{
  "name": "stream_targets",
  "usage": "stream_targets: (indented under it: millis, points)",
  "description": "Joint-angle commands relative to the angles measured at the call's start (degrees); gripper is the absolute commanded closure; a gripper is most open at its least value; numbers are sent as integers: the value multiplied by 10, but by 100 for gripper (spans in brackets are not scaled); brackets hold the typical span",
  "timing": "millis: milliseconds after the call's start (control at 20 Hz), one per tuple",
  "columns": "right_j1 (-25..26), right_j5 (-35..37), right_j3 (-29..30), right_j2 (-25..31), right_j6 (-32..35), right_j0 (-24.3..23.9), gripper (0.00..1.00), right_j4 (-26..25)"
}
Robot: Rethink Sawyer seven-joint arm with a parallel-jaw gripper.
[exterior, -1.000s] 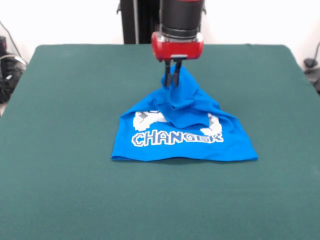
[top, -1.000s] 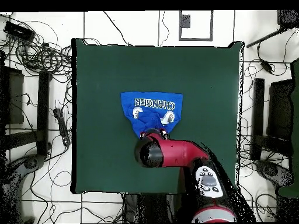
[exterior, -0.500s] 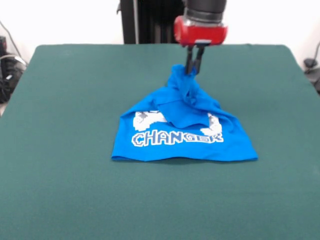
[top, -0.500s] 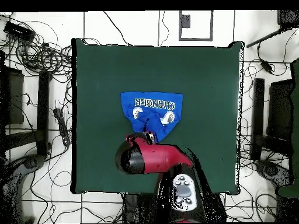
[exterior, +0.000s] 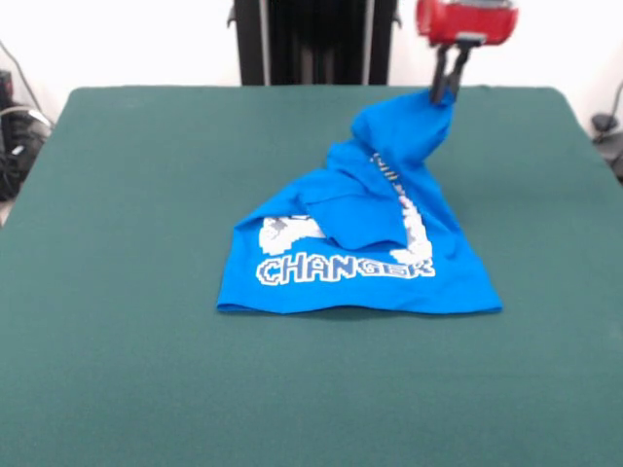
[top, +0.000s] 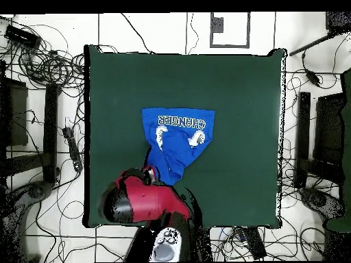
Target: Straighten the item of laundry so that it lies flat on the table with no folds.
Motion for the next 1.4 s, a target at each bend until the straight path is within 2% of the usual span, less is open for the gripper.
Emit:
stream_targets:
  millis: [50, 250, 600, 1000, 1400]
  points:
    - [0, 36, 58, -28, 198, 54, 100, 69]
    - [4, 29, 63, -36, 207, 77, 100, 86]
    - [30, -24, 88, -21, 252, 114, 100, 130]
    - [75, -41, 64, -41, 296, 182, 100, 192]
    - [105, -57, 50, -41, 309, 206, 100, 223]
